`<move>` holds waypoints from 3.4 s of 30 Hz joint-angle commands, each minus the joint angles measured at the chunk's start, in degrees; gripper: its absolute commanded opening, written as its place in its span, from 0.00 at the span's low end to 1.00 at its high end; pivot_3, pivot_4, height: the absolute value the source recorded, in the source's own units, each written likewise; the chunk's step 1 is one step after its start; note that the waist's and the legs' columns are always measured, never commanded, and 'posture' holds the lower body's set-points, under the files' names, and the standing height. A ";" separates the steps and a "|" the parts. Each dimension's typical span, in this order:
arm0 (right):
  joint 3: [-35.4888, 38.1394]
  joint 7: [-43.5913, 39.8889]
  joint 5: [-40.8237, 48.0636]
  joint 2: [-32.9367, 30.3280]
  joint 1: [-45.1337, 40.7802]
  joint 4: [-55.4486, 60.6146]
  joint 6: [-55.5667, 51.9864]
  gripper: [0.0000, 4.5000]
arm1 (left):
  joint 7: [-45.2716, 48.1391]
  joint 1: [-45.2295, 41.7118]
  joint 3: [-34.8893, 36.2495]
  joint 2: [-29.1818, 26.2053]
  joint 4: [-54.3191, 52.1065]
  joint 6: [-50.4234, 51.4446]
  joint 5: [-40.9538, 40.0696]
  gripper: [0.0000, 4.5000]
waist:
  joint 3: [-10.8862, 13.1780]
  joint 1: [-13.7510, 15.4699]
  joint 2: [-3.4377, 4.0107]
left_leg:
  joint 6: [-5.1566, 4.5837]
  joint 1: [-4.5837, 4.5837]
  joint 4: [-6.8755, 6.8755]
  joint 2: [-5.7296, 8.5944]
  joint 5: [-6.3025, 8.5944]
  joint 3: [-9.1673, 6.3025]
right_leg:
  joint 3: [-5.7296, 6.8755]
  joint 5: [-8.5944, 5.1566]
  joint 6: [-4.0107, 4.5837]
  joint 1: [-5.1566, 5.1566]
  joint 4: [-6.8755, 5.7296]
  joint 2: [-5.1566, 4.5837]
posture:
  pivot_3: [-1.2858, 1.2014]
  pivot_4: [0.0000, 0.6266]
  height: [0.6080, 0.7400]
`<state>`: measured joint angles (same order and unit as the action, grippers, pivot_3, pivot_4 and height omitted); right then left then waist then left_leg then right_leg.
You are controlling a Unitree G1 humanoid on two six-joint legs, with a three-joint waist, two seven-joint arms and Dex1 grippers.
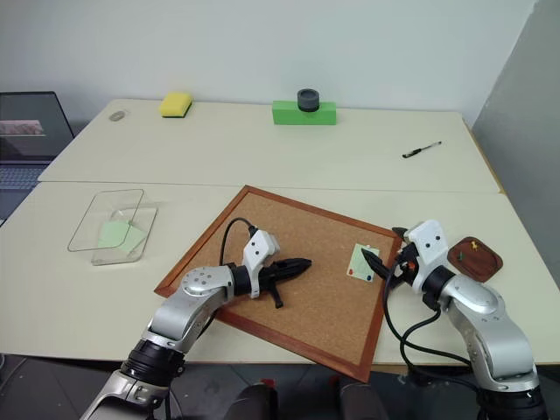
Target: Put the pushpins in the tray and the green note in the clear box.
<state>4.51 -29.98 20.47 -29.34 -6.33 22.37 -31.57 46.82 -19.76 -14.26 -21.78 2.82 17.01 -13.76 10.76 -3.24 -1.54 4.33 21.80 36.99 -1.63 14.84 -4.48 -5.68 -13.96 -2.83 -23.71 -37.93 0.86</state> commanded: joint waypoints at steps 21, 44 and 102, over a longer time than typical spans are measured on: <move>-5.34 -3.01 -4.67 1.65 -8.79 -14.94 4.67 0.66 | -0.59 4.54 0.67 -0.07 -3.94 2.62 0.84 0.00 | -0.09 -0.17 0.16 | -0.01 -0.02 -0.01 0.00 0.00 0.01 | 0.00 0.00 -0.01 0.00 -0.01 0.01 | 0.52 0.24 1.00; -5.79 -4.55 -6.22 0.88 -8.07 -11.98 6.69 0.00 | -1.49 3.88 -0.37 -1.05 -1.82 2.28 4.07 0.00 | -0.10 -0.16 0.17 | -0.01 -0.04 0.00 0.00 0.00 0.00 | 0.00 0.00 -0.01 0.00 -0.03 0.01 | 0.52 0.24 1.00; 13.06 2.77 -15.04 -11.41 3.74 -20.57 9.03 0.12 | -1.86 5.31 -1.99 -3.14 -4.26 4.45 5.95 0.00 | -0.19 -1.44 0.33 | -0.03 -0.35 -0.08 0.00 0.00 0.08 | -0.10 -0.21 0.31 0.33 0.17 0.01 | 0.52 0.24 1.00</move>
<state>17.36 -26.60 5.38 -39.86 -1.39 1.74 -23.09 44.58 -16.30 -15.19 -23.85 -3.03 19.41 -9.09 10.57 -4.67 -1.21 4.31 21.45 36.90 -1.62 14.84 -4.40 -5.79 -14.17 -2.52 -23.38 -37.76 0.86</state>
